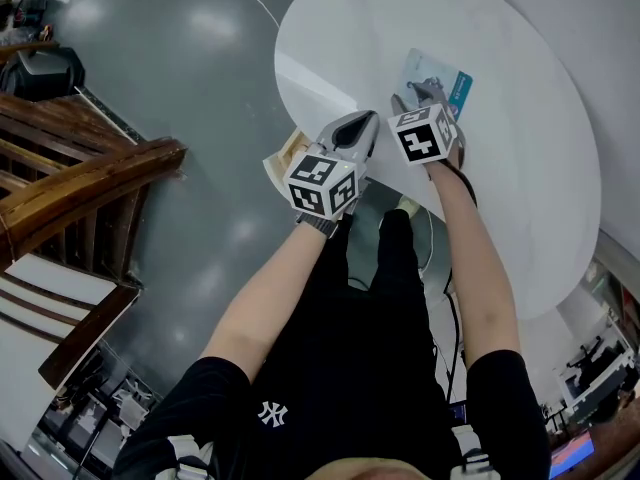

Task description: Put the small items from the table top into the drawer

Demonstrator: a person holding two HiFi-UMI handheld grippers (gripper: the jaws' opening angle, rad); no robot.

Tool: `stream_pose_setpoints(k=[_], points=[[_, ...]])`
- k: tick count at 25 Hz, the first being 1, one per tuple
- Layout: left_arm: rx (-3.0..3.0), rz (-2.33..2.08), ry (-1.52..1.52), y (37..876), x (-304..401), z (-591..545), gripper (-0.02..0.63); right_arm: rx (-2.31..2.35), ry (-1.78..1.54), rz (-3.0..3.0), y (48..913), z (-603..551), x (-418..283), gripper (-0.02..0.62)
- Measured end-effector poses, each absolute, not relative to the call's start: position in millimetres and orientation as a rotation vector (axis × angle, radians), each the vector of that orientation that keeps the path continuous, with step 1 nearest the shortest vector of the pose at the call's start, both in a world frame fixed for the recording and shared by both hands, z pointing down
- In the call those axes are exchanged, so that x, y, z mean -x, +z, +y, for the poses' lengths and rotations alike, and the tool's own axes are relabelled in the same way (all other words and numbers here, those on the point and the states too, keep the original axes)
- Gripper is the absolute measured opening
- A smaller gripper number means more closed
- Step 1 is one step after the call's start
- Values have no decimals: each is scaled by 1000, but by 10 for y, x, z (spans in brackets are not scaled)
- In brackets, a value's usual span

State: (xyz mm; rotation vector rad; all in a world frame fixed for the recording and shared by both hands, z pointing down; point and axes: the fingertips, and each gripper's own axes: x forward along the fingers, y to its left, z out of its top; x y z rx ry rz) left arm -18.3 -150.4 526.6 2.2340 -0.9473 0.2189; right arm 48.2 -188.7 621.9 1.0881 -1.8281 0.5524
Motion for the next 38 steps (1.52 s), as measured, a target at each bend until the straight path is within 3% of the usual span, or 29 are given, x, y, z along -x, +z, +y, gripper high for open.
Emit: stream_pose_setpoints(k=[10,12,18,21,23,25,38], points=[[-2227,-949,216,5279,194,-1465,0,-1105,694,-1843,6264,-1828,-445,108],[-2227,-950,216,5281,195,-1461,2,-1110,697,-1842,6275,-1830,-441,27],[-2230,-946,214,5265,217,-1408,0,-1128,631,-1833,6204,-1801,-457,25],[-2233,-943,214,5255,204,-1375,0,-1186,484,-1822,6081,-1846,-560,29],[-2233,-944,214,5254,188,-1361,0,-1175,414,-1813,6070,-1897,-587,124],[-2233,-944,213,5251,170,-1361,0,-1145,395,-1799,6108,-1945,-584,174],[-2235,-942,205,5250,103,-1464,0,-1082,493,-1767,6233,-2073,-693,207]])
